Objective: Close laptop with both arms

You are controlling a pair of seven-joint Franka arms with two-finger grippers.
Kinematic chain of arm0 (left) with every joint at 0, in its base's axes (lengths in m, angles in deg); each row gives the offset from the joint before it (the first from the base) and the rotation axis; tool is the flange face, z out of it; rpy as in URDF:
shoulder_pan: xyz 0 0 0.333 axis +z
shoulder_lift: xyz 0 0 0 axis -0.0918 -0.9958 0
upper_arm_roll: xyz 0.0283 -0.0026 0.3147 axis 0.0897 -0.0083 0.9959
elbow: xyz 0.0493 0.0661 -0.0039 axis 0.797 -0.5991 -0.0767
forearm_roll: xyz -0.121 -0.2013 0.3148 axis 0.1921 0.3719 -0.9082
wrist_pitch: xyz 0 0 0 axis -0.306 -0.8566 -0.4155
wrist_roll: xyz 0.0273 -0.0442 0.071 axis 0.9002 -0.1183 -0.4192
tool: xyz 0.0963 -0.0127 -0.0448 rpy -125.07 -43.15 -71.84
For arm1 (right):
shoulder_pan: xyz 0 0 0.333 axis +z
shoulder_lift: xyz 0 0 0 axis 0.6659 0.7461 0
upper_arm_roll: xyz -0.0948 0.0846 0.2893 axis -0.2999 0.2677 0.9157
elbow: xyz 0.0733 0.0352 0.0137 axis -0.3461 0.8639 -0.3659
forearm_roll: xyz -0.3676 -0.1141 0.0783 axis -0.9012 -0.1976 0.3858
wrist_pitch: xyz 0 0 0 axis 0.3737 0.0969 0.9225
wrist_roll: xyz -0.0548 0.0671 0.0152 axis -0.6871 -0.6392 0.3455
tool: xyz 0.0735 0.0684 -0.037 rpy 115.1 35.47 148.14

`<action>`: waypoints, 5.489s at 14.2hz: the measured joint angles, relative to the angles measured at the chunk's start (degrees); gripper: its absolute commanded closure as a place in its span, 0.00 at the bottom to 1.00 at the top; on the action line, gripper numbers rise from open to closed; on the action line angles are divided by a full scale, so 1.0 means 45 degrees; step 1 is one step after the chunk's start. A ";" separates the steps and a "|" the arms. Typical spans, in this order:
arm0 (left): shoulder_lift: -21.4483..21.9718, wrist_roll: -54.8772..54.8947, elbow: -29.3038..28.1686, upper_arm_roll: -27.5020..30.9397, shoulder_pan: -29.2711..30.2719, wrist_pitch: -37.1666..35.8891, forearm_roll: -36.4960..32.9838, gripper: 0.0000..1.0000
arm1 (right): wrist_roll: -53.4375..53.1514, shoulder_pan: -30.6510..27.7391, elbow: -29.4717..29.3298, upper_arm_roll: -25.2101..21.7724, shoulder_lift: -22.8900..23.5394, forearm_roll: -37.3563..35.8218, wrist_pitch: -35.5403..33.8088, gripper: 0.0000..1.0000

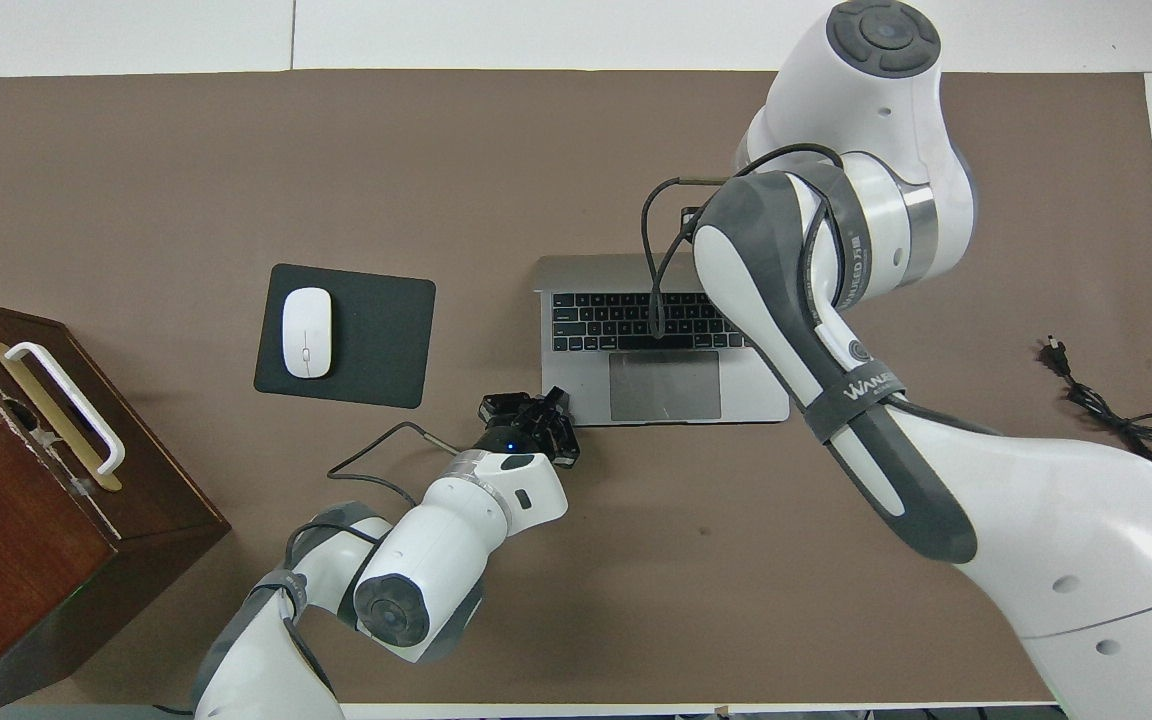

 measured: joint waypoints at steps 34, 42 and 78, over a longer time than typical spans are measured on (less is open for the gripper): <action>-0.0001 0.0008 0.0000 0.0000 0.0001 0.0001 0.0000 1.00 | 0.0097 0.0040 0.2803 0.0037 -0.0436 0.0002 0.2737 1.00; -0.0001 0.0008 0.0000 0.0000 0.0002 0.0001 0.0000 1.00 | 0.0402 -0.0925 0.1465 -0.0137 -0.2122 -0.0093 0.0752 1.00; 0.6931 -0.3749 0.1138 0.0219 0.1732 -1.5153 0.0004 1.00 | 0.7323 -0.4960 0.3986 0.0026 -0.7253 -0.0916 -0.1359 0.00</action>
